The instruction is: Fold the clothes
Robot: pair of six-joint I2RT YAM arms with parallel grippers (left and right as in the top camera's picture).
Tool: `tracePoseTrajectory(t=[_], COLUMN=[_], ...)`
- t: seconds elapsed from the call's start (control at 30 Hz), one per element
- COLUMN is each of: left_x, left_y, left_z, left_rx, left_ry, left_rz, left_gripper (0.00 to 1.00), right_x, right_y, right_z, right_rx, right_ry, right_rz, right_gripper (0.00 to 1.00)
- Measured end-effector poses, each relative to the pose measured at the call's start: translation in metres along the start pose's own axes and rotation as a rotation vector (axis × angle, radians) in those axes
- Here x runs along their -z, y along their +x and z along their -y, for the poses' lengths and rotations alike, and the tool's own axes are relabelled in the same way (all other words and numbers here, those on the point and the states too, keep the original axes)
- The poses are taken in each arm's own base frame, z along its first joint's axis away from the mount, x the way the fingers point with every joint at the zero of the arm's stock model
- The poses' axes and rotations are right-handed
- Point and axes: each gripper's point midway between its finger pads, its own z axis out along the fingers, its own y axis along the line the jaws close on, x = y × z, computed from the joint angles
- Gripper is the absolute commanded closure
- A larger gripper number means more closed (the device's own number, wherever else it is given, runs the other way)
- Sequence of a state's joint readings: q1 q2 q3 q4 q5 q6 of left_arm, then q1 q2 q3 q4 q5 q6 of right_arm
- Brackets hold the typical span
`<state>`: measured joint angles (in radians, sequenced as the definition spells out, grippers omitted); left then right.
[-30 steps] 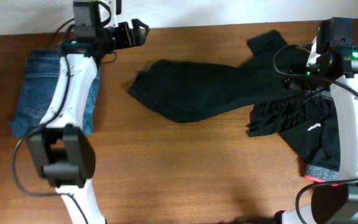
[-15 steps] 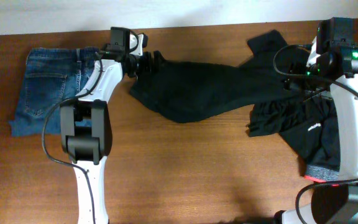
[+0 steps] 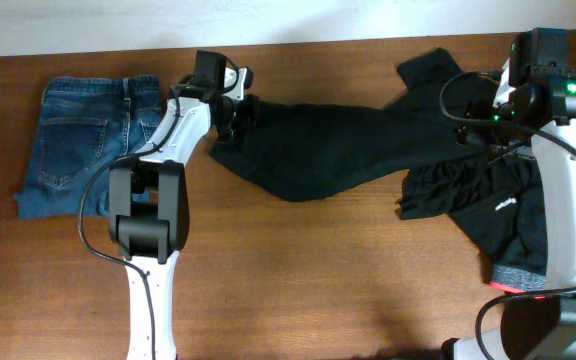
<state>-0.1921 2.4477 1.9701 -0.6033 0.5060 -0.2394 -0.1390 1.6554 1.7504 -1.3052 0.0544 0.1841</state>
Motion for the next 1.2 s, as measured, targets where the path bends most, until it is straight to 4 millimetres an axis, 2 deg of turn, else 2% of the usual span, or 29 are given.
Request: tracePoseTrajectory(t=[0.13, 0.2, 0.3, 0.4, 0.43, 0.5, 0.6, 0.63, 0.7, 0.73, 0.8, 0.83, 0.87, 0.97, 1.03, 1.07, 1.2], left_x=[0.01, 0.021, 0.052, 0.097, 0.11, 0.138, 0.17, 0.179, 0.193, 0.196, 0.198, 0.196, 0.194, 0.188, 0.186, 0.185, 0.183], left_y=[-0.017, -0.036, -0.07, -0.092, -0.094, -0.086, -0.055, -0.041, -0.012, -0.004, -0.001, 0.002, 0.004, 0.011, 0.014, 0.014, 0.006], left_z=[0.006, 0.016, 0.041, 0.068, 0.074, 0.081, 0.076, 0.072, 0.057, 0.049, 0.036, 0.031, 0.026, 0.017, 0.014, 0.013, 0.01], left_rx=[-0.044, -0.101, -0.2, -0.259, -0.262, -0.244, -0.183, -0.155, -0.094, -0.081, -0.077, -0.076, -0.074, -0.063, -0.07, -0.072, -0.092], left_ry=[0.004, 0.011, 0.02, 0.016, 0.014, 0.0, -0.039, -0.061, -0.13, -0.168, -0.221, -0.239, -0.254, -0.283, -0.294, -0.301, -0.315], left_rz=[0.034, 0.074, 0.15, 0.194, 0.197, 0.158, 0.043, -0.004, -0.113, -0.145, -0.162, -0.175, -0.189, -0.226, -0.24, -0.243, -0.212], left_gripper=[1.0, 1.0, 1.0, 1.0, 1.0, 1.0, 0.99, 0.93, 0.89, 0.81, 0.53, 0.36, 0.29, 0.22, 0.05, 0.01, 0.01], right_x=[0.0, 0.0, 0.0, 0.0, 0.0, 0.0, 0.0, 0.0, 0.0, 0.0, 0.0, 0.0, 0.0, 0.0, 0.0, 0.0, 0.0], right_y=[0.0, 0.0, 0.0, 0.0, 0.0, 0.0, 0.0, 0.0, 0.0, 0.0, 0.0, 0.0, 0.0, 0.0, 0.0, 0.0, 0.0], right_z=[0.0, 0.0, 0.0, 0.0, 0.0, 0.0, 0.0, 0.0, 0.0, 0.0, 0.0, 0.0, 0.0, 0.0, 0.0, 0.0, 0.0], right_rx=[0.001, 0.0, 0.0, 0.0, 0.0, 0.0, 0.0, 0.0, 0.0, 0.0, 0.001, 0.0, 0.0, 0.0, 0.0, 0.001, 0.0], right_ry=[0.0, 0.0, 0.0, 0.0, 0.0, 0.0, 0.001, 0.001, 0.0, 0.0, 0.0, 0.0, 0.0, 0.0, 0.0, 0.0, 0.0], right_rz=[0.0, 0.0, 0.0, 0.0, 0.0, 0.0, 0.001, 0.0, 0.001, 0.0, 0.0, 0.0, 0.0, 0.0, 0.0, 0.0, 0.002], right_gripper=[0.3, 0.3, 0.3, 0.3, 0.3, 0.3, 0.3, 0.29, 0.29, 0.29, 0.29, 0.29, 0.28, 0.25, 0.24, 0.24, 0.24])
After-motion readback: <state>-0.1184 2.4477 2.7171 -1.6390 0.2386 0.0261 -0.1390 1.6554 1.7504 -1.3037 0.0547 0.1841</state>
